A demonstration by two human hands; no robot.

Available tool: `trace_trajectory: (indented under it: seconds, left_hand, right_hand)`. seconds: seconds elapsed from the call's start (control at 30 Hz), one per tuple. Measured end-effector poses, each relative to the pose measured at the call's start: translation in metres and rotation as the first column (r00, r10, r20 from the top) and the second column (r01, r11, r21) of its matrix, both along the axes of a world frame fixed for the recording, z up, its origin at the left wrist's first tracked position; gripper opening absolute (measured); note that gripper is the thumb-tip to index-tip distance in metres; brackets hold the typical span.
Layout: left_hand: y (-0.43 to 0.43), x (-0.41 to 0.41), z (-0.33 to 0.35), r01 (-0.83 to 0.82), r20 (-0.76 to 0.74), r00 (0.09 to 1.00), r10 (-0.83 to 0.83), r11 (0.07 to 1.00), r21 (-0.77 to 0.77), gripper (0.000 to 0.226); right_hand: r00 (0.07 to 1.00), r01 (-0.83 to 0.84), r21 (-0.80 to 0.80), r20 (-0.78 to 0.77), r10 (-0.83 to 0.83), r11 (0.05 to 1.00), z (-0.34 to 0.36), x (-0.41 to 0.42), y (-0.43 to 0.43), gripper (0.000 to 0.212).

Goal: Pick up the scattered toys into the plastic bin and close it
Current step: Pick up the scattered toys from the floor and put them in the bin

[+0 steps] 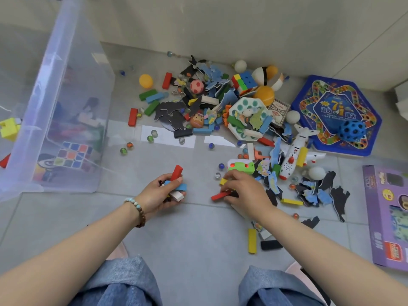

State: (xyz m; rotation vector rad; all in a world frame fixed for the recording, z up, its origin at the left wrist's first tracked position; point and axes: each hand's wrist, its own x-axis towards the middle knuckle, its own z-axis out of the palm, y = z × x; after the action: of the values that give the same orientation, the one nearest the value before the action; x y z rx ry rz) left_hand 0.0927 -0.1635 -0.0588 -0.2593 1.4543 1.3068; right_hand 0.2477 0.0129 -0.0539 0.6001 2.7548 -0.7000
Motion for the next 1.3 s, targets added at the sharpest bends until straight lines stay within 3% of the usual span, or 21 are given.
trace_trajectory:
  seconds: [0.3,0.6,0.87,1.07,1.13,1.2,1.27,1.3]
  left_hand:
    - [-0.005,-0.001,-0.001,-0.012,0.038,0.999,0.012,1.000,-0.003,0.026]
    - [-0.002,-0.001,0.001,0.003,0.035,0.999,-0.002,1.000,-0.014,0.033]
    - [0.000,-0.001,0.004,0.003,0.036,0.999,-0.002,1.000,-0.031,0.035]
    - [0.004,0.004,0.010,0.040,0.025,0.999,-0.039,0.998,-0.038,0.033]
    - [0.008,0.006,0.017,0.049,0.018,0.999,-0.048,0.998,-0.041,0.032]
    - [0.013,0.006,0.034,0.033,-0.013,0.999,-0.033,0.999,-0.032,0.031]
    - [0.017,0.001,0.064,-0.006,-0.096,0.995,0.006,1.000,0.001,0.029]
    - [0.017,-0.003,0.085,-0.026,-0.154,0.988,0.029,0.999,0.022,0.028]
  right_hand:
    - [0.994,0.089,-0.084,0.077,-0.083,0.993,0.002,0.006,0.008,0.018]
    - [0.998,-0.045,-0.022,0.034,0.046,0.999,0.002,0.006,0.010,0.027]
    - [0.999,-0.039,-0.008,-0.004,0.039,0.999,-0.005,0.007,0.006,0.028]
    - [0.980,0.180,-0.137,-0.055,-0.189,0.974,0.004,-0.007,0.006,0.022]
    - [0.925,0.343,-0.296,-0.057,-0.376,0.891,0.012,-0.015,0.003,0.019]
    - [0.835,0.454,-0.556,-0.009,-0.551,0.697,0.028,-0.026,-0.004,0.020]
    - [0.793,0.455,-0.709,0.047,-0.608,0.538,0.053,-0.039,-0.014,0.025]
    - [0.793,0.438,-0.741,0.053,-0.606,0.509,0.069,-0.048,-0.019,0.025]
